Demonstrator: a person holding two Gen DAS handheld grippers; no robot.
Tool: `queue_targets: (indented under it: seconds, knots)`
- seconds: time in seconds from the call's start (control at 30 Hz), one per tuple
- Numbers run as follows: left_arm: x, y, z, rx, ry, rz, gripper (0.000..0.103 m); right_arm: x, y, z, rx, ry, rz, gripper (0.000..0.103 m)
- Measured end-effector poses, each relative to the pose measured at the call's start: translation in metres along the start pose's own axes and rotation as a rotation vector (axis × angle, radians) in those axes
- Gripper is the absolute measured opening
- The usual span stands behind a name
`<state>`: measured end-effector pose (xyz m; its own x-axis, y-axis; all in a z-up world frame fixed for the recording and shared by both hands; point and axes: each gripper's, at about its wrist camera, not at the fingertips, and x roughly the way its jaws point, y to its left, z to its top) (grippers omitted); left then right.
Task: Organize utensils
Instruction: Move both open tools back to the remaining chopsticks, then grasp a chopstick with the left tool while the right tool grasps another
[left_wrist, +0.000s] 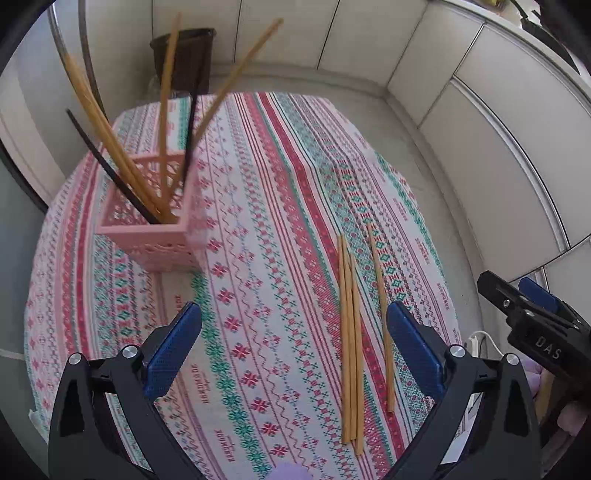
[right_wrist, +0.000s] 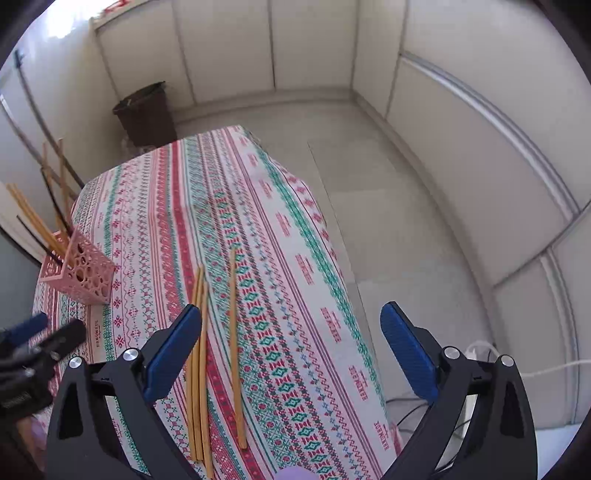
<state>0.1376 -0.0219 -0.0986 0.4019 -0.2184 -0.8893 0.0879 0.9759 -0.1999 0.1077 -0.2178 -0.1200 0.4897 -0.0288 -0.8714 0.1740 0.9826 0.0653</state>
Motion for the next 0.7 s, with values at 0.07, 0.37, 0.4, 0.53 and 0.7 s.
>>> queue_targets:
  seconds: [0.07, 0.37, 0.4, 0.53, 0.7]
  knots:
    - [0.02, -0.005, 0.004, -0.022, 0.055, -0.01, 0.096, 0.006, -0.008, 0.001, 0.038, 0.033, 0.028, 0.096]
    - [0.087, -0.026, 0.034, -0.051, 0.137, 0.057, 0.082, 0.017, -0.029, 0.006, 0.168, 0.116, 0.151, 0.096]
    - [0.093, -0.027, 0.035, -0.052, 0.154, 0.047, 0.076, 0.019, -0.031, 0.006, 0.179, 0.121, 0.16, 0.096]
    - [0.11, -0.033, 0.037, -0.022, 0.175, 0.09, 0.062, 0.023, -0.035, 0.01, 0.197, 0.133, 0.182, 0.096]
    - [0.115, -0.032, 0.04, -0.023, 0.146, 0.113, 0.055, 0.024, -0.044, 0.013, 0.223, 0.131, 0.188, 0.096]
